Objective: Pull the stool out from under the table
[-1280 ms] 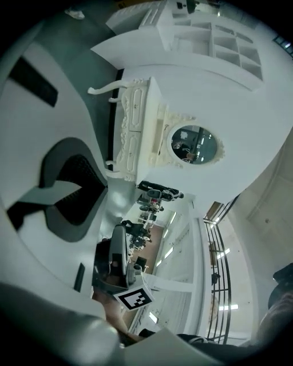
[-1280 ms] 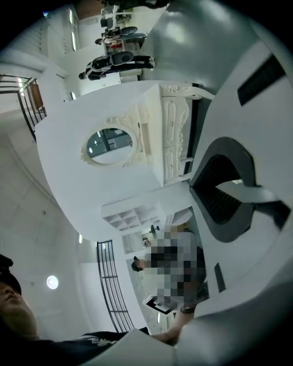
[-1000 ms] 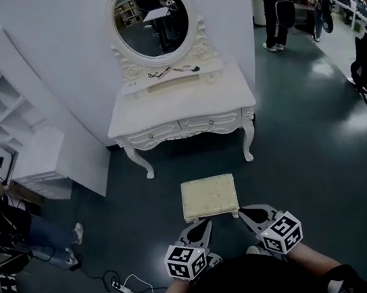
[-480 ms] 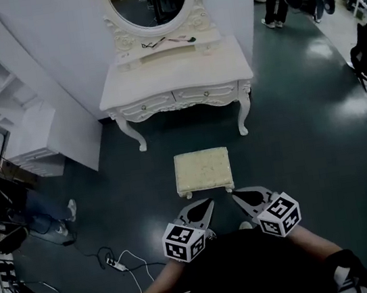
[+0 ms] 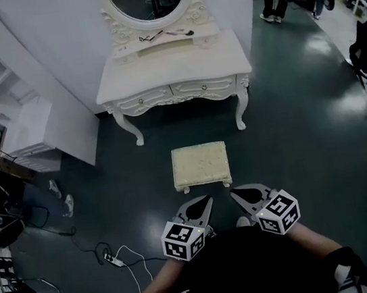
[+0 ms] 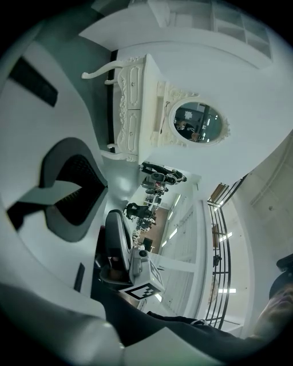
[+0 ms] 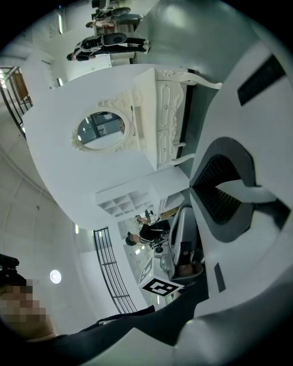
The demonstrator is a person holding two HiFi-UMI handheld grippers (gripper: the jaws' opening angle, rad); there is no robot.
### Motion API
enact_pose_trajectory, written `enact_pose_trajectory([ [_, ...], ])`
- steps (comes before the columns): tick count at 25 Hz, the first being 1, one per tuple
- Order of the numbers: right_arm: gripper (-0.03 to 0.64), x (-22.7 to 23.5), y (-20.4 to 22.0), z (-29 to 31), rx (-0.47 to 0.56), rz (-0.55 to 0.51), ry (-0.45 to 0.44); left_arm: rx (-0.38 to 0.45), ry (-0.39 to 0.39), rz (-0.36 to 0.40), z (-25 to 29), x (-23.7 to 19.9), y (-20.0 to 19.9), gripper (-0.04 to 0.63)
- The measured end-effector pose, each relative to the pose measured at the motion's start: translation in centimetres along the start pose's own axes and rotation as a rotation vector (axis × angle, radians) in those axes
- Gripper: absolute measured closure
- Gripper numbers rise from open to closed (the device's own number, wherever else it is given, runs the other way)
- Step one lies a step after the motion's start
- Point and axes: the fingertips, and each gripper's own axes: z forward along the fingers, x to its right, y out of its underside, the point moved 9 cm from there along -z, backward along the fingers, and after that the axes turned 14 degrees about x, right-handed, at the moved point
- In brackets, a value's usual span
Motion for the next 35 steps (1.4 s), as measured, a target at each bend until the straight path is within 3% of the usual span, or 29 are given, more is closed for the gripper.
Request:
enact_pose_trajectory([
  [35,0.589,-0.6,0.5,-0.3,0.016,0.008,-0.012,-0.005,0.005,0.050,-0.4,1.1,-0.1,0.588],
])
